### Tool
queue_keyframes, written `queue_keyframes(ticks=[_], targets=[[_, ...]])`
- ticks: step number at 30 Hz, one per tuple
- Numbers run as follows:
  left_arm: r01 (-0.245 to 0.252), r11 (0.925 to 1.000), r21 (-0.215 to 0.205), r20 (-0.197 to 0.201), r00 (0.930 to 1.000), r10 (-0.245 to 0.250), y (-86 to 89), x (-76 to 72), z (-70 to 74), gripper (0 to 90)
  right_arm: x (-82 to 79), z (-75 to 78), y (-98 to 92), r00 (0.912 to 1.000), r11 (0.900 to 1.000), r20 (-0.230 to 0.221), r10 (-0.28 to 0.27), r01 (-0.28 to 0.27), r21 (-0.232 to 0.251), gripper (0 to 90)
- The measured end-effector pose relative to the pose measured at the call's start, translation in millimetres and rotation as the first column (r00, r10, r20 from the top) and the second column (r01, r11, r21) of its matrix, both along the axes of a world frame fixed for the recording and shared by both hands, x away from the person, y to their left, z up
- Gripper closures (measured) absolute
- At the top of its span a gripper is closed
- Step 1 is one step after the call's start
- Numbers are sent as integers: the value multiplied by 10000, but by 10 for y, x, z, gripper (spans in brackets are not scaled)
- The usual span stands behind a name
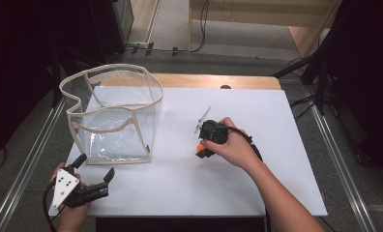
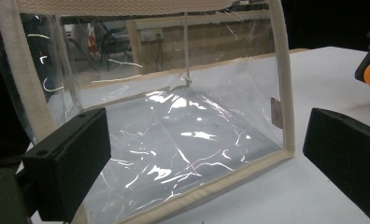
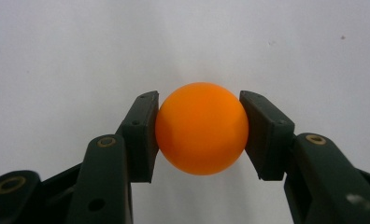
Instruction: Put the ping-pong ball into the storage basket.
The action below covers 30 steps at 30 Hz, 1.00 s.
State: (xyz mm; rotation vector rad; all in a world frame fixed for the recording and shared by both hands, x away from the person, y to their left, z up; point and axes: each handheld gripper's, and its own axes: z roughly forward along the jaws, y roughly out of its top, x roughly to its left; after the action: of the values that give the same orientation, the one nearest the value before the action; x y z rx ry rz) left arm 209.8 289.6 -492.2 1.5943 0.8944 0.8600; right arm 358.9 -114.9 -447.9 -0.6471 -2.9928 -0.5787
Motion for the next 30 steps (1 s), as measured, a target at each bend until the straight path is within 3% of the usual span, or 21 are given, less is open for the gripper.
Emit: queue_keyframes(ticks=[30], targets=[[-5, 10000, -95, -80, 10000, 4, 2, 14, -1, 14, 105, 212, 268, 9973, 9971, 114, 726, -724, -232, 480]])
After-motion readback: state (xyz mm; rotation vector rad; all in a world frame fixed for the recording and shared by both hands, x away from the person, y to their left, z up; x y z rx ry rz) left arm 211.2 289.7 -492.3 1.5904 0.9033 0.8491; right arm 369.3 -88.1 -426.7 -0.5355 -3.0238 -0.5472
